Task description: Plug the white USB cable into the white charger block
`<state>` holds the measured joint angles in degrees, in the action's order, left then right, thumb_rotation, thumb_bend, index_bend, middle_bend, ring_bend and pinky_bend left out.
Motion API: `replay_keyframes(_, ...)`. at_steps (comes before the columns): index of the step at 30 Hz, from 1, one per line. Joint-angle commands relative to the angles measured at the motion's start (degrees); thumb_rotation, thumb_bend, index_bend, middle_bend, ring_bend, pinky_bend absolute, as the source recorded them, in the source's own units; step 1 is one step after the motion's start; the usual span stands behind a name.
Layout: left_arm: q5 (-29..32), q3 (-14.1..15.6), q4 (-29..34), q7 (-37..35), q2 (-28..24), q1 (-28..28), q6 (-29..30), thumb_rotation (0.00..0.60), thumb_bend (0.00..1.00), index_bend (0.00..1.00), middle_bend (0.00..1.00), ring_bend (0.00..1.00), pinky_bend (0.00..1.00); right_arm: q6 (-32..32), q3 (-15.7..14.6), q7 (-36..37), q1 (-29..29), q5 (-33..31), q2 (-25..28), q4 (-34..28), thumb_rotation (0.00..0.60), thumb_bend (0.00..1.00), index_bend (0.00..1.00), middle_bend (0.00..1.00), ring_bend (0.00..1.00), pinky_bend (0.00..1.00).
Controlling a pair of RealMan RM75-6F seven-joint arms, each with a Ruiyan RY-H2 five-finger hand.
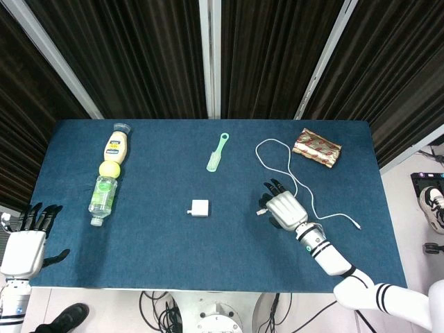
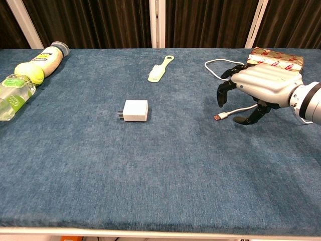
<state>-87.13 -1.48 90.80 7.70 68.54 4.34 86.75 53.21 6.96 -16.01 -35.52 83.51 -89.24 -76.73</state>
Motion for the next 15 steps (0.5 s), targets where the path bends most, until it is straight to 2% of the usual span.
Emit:
replay_keyframes(1, 0.01, -0.04, -0.17, -0.18, 0.10, 0.12, -0.18, 0.600, 0.09, 0.12, 0.11, 0.01, 0.00, 0.72, -0.14, -0.26, 0.21, -0.93, -1.30, 1.48, 0.600, 0.26, 0.42, 0.35, 0.08, 0.05)
replay_keyframes(15, 0.11, -0.10, -0.78, -1.04, 0.16, 0.20, -0.40, 0.600, 0.09, 0.12, 0.11, 0.01, 0.00, 0.65, -0.14, -1.15, -0.79, -3.71, -4.92, 4.53, 0.600, 0.30, 0.46, 0.35, 0.08, 0.05)
